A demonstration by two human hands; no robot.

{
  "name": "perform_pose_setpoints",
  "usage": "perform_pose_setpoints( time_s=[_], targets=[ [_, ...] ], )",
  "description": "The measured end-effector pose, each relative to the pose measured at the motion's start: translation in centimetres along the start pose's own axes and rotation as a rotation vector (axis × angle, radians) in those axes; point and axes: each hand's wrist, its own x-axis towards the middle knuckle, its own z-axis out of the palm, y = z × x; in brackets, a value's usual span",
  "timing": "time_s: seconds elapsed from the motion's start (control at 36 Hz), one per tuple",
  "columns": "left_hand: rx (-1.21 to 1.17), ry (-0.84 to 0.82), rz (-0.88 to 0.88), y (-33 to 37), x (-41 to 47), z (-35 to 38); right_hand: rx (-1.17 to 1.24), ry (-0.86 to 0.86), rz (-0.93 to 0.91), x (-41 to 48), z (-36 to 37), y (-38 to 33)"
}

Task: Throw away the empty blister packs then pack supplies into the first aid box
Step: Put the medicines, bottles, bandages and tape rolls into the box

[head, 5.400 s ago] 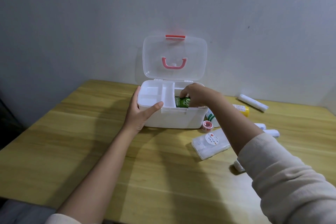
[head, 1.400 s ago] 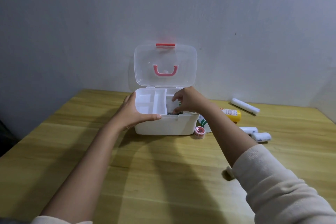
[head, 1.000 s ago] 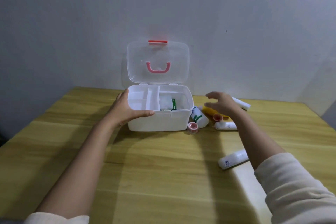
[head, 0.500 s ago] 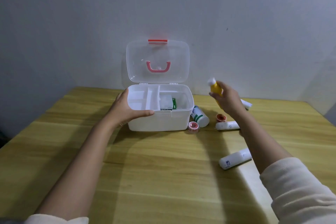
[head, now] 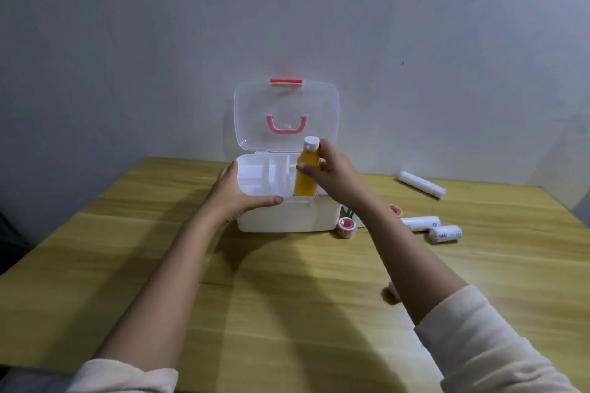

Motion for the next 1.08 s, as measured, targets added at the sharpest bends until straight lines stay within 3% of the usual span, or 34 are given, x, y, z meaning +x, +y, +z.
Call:
perform_pose_setpoints(
  time_s=[0.14, 0.36, 0.58, 0.69, 0.83, 0.89, 1.0, 1.08],
  targets=[
    [0.008, 0.01, -0.002, -0.1, 0.3, 0.2, -0.159, -0.092, 0.041, 0.4, 0.9, 0.2],
    [0.021, 0.01, -0.001, -0.2, 0.2, 0.0, -0.253, -0.077, 0.053, 0.5, 1.0, 0.8],
    [0.016, 0.013, 0.003, -0.2, 0.1, 0.1, -0.216, -0.133, 0.079, 0.6, -0.4, 0.5],
    [-0.002, 0.016, 0.016, 0.0, -0.1, 0.1, -0.051, -0.019, 0.076, 0.5, -2.5, 0.8],
    [0.013, 0.026, 0.012, -0.1, 0.0, 0.2, 0.075, 0.316, 0.167, 0.0, -4.6, 3.6],
    [0.023, 0.021, 0.002, -0.3, 0.1, 0.2, 0.057, 0.274, 0.26, -0.3, -4.8, 5.2],
    [0.037, 0.01, 0.0, -0.5, 0.3, 0.0, -0.128, -0.027, 0.489, -0.7, -3.9, 7.4],
    [0.044, 0.014, 0.001, -0.5, 0.3, 0.1, -0.319, -0.117, 0.484, -0.9, -3.0, 8.3]
  ],
)
